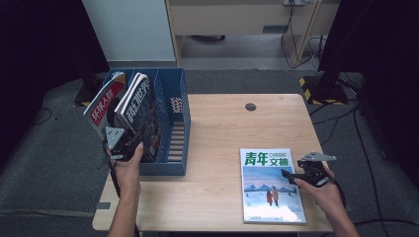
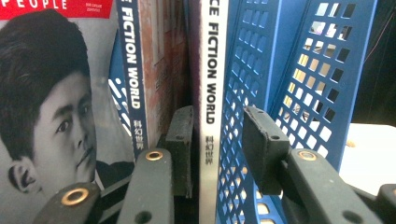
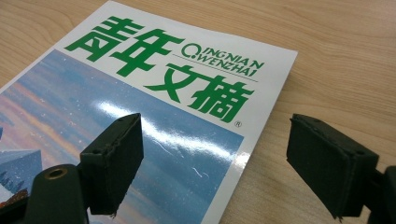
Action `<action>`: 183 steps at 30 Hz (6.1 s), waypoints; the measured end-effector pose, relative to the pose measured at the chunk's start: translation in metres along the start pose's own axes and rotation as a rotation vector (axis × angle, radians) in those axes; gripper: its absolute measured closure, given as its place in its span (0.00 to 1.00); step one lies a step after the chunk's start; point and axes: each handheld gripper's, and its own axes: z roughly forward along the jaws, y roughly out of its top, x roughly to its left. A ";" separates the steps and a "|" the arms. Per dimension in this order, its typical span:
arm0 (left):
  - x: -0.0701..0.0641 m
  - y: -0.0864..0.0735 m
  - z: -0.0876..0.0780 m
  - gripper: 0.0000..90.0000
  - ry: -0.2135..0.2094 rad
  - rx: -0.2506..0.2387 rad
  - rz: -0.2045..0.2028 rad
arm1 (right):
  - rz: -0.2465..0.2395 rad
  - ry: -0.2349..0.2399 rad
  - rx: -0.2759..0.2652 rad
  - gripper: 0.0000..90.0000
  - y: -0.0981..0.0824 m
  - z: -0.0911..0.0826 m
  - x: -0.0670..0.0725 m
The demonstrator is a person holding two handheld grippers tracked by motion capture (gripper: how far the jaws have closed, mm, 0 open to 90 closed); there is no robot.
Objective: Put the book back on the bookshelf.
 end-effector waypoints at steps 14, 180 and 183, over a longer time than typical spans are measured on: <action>0.001 -0.002 -0.006 0.69 0.001 0.025 0.016 | 0.004 0.005 0.010 0.17 0.000 0.002 0.003; -0.187 -0.054 0.013 0.16 -0.519 0.419 0.413 | 0.006 0.032 0.034 0.08 -0.001 0.004 0.002; -0.197 -0.058 0.019 0.16 -0.536 0.437 0.436 | 0.003 0.034 0.039 0.07 -0.001 0.005 0.002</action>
